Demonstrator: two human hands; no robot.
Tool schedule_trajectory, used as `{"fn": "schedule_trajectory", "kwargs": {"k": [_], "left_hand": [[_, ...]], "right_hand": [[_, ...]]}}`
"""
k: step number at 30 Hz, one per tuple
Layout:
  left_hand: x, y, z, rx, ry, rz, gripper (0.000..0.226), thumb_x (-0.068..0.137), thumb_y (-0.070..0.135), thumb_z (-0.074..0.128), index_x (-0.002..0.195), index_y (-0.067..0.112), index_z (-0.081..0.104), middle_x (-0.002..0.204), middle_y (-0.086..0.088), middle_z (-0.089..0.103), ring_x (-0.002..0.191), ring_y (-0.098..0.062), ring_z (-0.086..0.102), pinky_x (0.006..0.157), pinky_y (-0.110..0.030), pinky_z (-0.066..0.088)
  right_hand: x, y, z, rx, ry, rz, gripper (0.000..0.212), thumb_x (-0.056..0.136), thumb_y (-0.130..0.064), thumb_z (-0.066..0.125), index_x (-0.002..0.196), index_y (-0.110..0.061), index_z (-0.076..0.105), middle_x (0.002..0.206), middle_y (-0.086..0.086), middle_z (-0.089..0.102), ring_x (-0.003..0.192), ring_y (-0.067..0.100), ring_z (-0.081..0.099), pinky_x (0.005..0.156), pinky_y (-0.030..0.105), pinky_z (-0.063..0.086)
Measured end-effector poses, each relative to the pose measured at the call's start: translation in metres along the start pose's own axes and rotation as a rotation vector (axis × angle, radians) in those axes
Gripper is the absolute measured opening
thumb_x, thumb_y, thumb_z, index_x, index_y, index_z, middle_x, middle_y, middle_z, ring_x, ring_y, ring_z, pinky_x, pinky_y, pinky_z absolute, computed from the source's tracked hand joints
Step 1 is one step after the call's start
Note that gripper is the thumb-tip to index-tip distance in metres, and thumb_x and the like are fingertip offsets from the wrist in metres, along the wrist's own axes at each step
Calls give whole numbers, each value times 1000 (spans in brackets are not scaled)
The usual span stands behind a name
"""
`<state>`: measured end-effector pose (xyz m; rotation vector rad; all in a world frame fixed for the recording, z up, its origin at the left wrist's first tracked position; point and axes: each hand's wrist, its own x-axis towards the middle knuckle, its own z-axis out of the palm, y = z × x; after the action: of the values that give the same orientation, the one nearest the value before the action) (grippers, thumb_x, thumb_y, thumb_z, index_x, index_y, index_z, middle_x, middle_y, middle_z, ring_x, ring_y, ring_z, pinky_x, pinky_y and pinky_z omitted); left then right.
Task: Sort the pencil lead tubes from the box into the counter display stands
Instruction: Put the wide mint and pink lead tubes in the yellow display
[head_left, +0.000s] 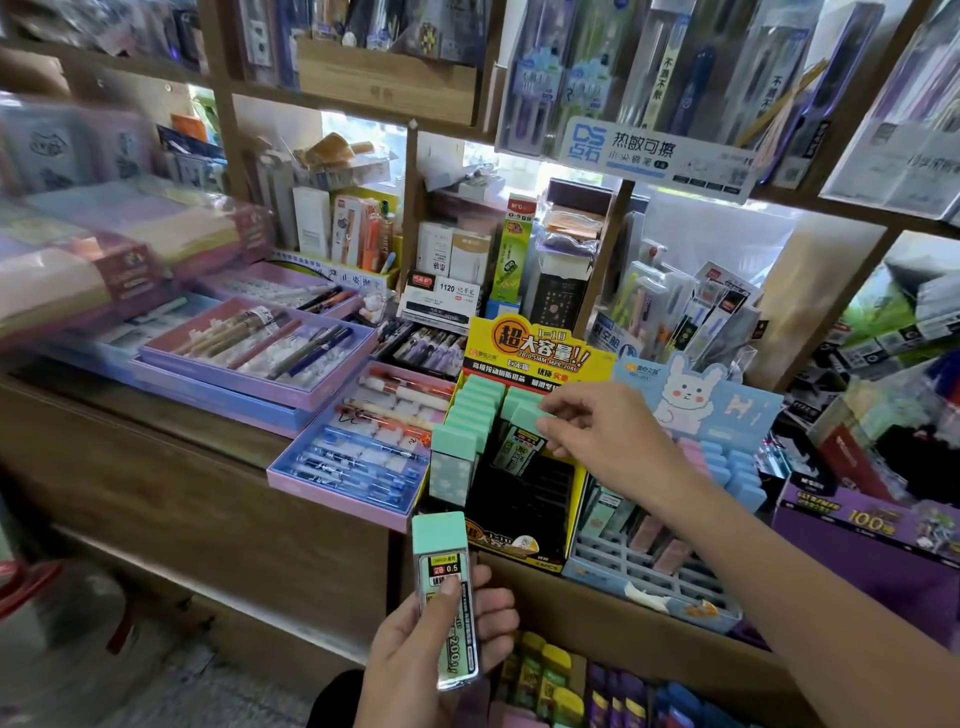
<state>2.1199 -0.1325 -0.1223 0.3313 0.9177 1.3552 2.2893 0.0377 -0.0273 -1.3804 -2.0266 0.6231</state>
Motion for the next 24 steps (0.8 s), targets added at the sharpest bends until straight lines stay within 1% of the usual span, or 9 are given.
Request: {"fn": "schedule_trajectory", "kwargs": {"k": [3,6,9,14,16,17,20,22,24], "left_hand": [[0,-1,0,-1,-10,-2,29,80,24,66,91,2,81,98,-35,74,71,-34,77,57,-38,64],[0,-1,0,-8,-16,2,29,79,24,67,90,1,81,97,-35,74,69,-34,76,55,-37,63],[0,-1,0,-13,-23,2,29,78,24,67,89,0,81,96,-35,74,67,-34,76,53,-36,62],[0,-1,0,-17,-27,8,29,78,24,67,88,1,82,95,-34,74,66,-33,76,53,-36,62],[0,-1,1,-16,-24,12,29,79,24,66,89,2,82,96,-34,74,66,-33,76,52,-35,62],[0,-2,1,-10,-23,15,29,79,24,66,90,3,82,96,-34,74,67,-32,76,52,-35,62],[1,-2,1,12,-17,23,26,84,23,65,89,4,82,96,-32,75,67,-31,77,51,-34,61],[-1,-2,2,16,-15,26,26,83,23,65,89,4,82,96,-32,75,66,-31,77,50,-34,61],[-2,-2,3,16,-16,33,27,79,24,67,88,3,82,95,-33,75,65,-31,76,49,-34,61]], "right_hand": [[2,2,1,-5,-5,-19,17,96,-10,70,112,-14,71,86,5,71,69,10,73,69,26,63],[3,2,3,-7,18,-54,18,97,-10,69,100,-27,61,83,11,69,66,11,73,68,32,64],[7,3,7,-50,23,-66,12,97,-11,69,96,-21,64,82,10,68,65,10,73,69,40,65],[11,4,12,-79,21,-42,13,97,-9,68,97,-19,75,78,-7,71,67,10,73,74,39,65],[13,3,12,-133,27,-56,13,96,-10,68,102,-15,78,77,-12,68,70,8,69,75,33,62],[13,3,11,-173,29,-63,13,96,-11,69,104,-14,79,80,-12,69,72,3,66,73,26,59],[14,0,10,-235,30,-80,17,97,-13,69,110,-14,80,99,-3,74,76,-2,59,69,7,41],[11,-2,8,-255,18,-88,19,97,-12,69,113,-13,79,102,-3,72,78,-1,56,71,4,39],[6,-5,6,-262,34,-105,18,96,-11,69,112,-13,78,97,-6,69,78,0,57,73,10,46]]}}
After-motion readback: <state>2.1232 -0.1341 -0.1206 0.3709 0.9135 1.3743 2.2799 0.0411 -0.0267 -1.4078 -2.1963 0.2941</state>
